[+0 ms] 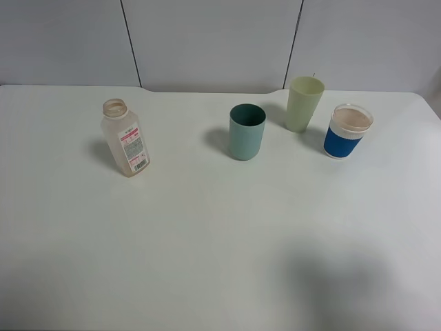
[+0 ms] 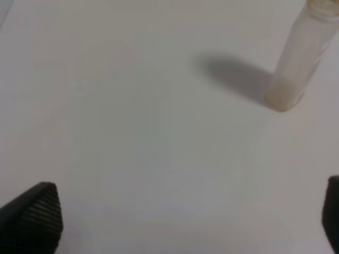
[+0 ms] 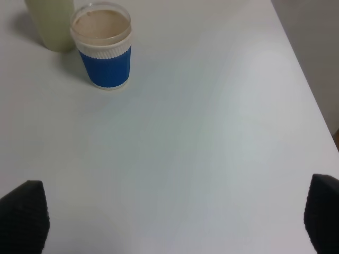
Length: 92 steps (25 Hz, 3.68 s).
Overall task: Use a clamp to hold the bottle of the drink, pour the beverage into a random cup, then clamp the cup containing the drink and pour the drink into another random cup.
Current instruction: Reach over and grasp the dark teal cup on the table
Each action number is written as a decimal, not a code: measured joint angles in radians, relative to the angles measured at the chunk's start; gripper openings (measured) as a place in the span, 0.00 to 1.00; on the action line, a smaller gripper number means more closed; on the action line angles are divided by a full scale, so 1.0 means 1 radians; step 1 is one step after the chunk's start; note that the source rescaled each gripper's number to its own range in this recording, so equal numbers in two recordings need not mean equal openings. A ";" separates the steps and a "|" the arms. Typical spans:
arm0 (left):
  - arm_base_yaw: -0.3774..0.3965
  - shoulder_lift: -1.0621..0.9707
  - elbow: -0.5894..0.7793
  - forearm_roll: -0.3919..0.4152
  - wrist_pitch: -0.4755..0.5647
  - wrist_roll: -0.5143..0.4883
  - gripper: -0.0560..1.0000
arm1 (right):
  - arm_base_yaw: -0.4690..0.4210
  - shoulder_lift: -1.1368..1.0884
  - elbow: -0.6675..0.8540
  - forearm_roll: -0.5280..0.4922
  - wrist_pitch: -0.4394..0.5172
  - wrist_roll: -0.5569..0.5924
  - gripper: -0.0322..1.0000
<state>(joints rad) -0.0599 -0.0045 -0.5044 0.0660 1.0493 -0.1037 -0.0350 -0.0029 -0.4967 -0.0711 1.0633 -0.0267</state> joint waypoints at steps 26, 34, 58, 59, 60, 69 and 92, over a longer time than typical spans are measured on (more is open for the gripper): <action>0.000 0.000 0.000 0.000 0.000 0.000 1.00 | 0.000 0.603 -0.179 0.012 -0.404 -0.010 0.88; 0.000 0.000 0.000 0.000 0.000 0.000 1.00 | 0.198 0.855 -0.183 -0.005 -0.684 -0.019 0.88; 0.000 0.000 0.000 0.000 0.000 0.000 1.00 | 0.436 1.378 -0.158 -0.011 -1.063 0.032 0.88; 0.000 0.000 0.000 0.000 0.000 0.000 1.00 | 0.436 1.389 -0.142 -0.011 -1.085 0.033 0.88; 0.000 0.000 0.000 0.000 0.000 0.000 1.00 | 0.436 1.398 -0.127 -0.011 -1.105 0.034 0.88; 0.000 0.000 0.000 0.000 0.000 0.000 1.00 | 0.436 1.514 -0.024 -0.033 -1.318 0.034 0.88; 0.000 0.000 0.000 0.000 0.000 0.000 1.00 | 0.436 1.970 -0.025 -0.040 -1.957 -0.037 0.88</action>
<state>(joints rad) -0.0599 -0.0045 -0.5044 0.0660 1.0493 -0.1037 0.4008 1.9666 -0.5212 -0.1106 -0.8941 -0.0641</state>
